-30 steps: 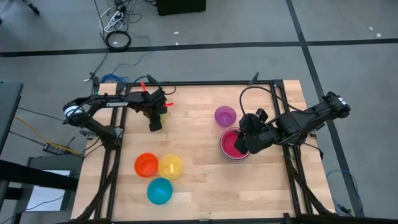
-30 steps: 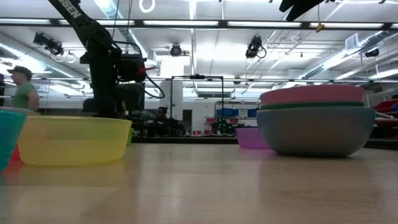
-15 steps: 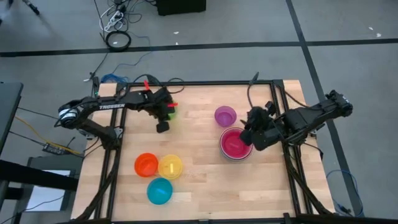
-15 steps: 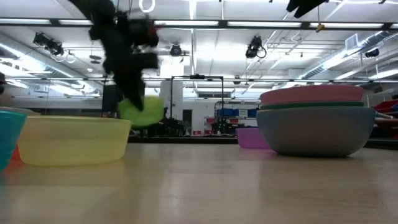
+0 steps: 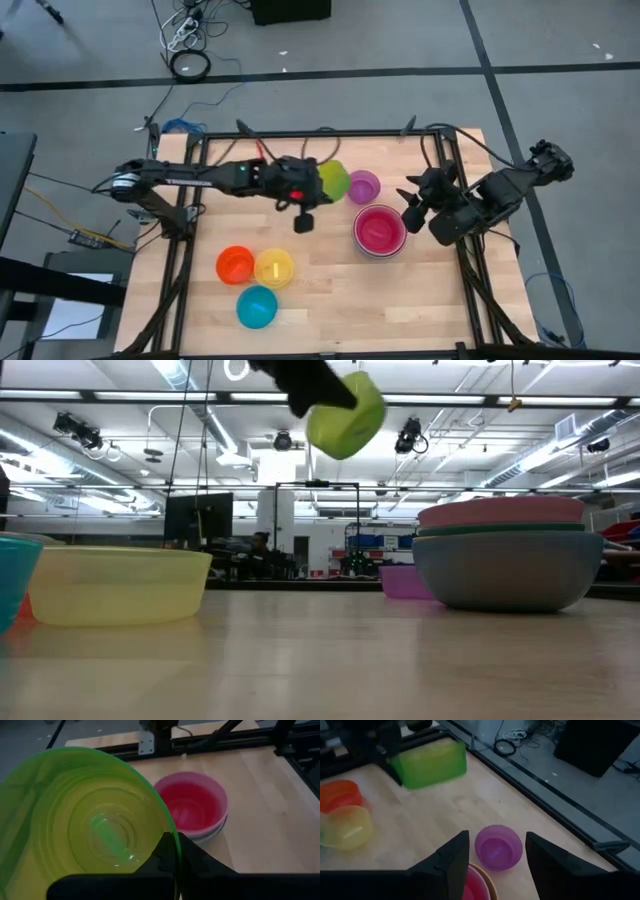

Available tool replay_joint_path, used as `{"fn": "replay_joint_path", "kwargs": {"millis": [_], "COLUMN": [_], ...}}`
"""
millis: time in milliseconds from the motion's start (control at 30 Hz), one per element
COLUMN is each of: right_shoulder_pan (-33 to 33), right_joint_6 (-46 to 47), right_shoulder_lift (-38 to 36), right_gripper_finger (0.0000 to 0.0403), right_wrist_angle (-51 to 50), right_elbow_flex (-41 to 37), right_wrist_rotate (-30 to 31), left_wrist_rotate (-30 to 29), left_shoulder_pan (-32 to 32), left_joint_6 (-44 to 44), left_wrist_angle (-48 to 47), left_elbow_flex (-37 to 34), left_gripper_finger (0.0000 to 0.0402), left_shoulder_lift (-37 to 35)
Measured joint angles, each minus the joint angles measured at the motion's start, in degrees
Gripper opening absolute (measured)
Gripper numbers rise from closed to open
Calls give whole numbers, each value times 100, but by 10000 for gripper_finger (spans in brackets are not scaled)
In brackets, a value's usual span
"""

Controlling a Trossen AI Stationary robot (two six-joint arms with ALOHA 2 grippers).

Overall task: Nest bowls inside each other
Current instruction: Stack the light green bowl on top of red bowl

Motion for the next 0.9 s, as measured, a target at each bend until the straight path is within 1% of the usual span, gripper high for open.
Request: {"fn": "replay_joint_path", "kwargs": {"millis": [267, 467, 767, 900], "right_shoulder_pan": [370, 592, 764, 766], "right_joint_6": [248, 397, 443, 443], "right_shoulder_lift": [-125, -156, -169, -169], "right_gripper_finger": [176, 176, 176, 176], "right_wrist_angle": [-111, -195, -213, -213], "right_elbow_flex": [0, 0, 0, 0], "right_wrist_rotate": [137, 171, 281, 270], "left_wrist_rotate": [-22, 176, 454, 452], "left_shoulder_pan": [-369, -543, -601, -597], "left_joint_6": [4, -150, -556, -738], "left_wrist_angle": [111, 230, 969, 1041], "left_elbow_flex": [1094, 1590, 1720, 1718], "left_gripper_finger": [4, 4, 7, 10], "left_shoulder_lift": [1240, 2041, 2662, 2832]}}
